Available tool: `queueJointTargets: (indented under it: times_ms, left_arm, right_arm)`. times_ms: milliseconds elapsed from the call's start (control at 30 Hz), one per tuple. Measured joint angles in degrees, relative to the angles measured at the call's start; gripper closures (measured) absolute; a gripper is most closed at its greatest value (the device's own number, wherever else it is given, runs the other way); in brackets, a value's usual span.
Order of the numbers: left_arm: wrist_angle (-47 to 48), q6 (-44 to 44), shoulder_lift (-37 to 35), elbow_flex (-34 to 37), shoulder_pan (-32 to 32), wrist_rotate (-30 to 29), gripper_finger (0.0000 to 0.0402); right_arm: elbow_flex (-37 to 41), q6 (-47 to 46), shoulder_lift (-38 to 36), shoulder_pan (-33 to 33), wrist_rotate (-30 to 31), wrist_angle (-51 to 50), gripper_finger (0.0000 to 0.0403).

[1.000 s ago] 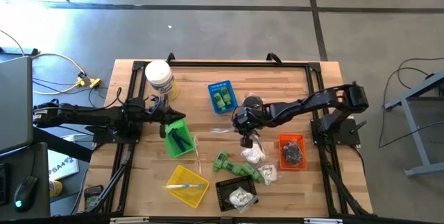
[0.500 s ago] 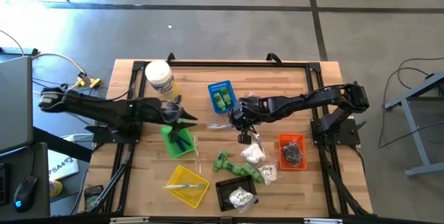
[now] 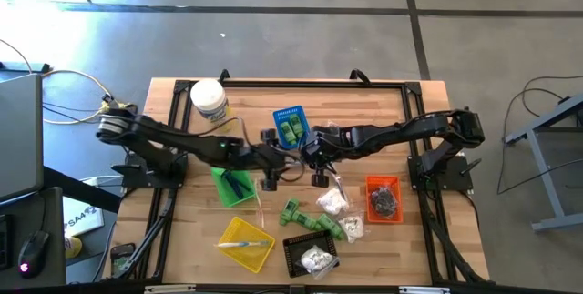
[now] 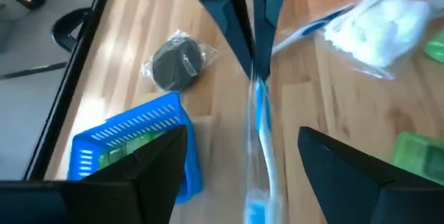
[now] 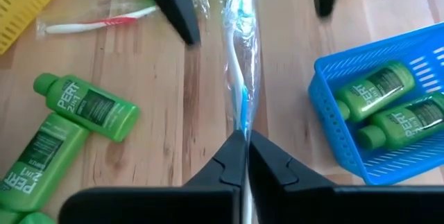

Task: Pick & Place Travel size toiletries
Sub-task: Put the blue toothbrush into the yellow bin

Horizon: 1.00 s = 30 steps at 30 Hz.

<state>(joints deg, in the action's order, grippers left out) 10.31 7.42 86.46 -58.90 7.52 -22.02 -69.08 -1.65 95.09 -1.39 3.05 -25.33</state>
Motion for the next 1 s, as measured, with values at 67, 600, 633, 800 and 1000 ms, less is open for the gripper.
queueJointTargets:
  times_ms: [67,600,633,800,1000]
  left_arm:
    - [0.49,0.31,2.31,-1.59,-0.01,-0.16,0.013]
    - [1.23,-1.35,8.72,-4.06,-2.58,-0.72,0.0133]
    - [1.19,-1.44,8.72,-4.06,-2.67,-0.82,0.0138]
    - [0.57,-0.54,8.72,-4.06,-3.0,-0.6,0.0204]
    - [-0.04,-0.28,8.72,-4.04,-3.03,1.68,0.0344]
  right_arm:
    - [0.0,0.17,0.0,0.0,0.0,0.03,0.0399]
    - [-0.02,1.75,-0.02,-0.52,1.41,4.91,0.0399]
    - [-0.02,1.75,-0.02,-0.52,1.33,5.06,0.0399]
    - [-0.02,1.91,-0.07,-0.46,1.36,5.02,0.0399]
    - [-0.02,1.99,-0.07,-0.48,1.36,5.04,0.0399]
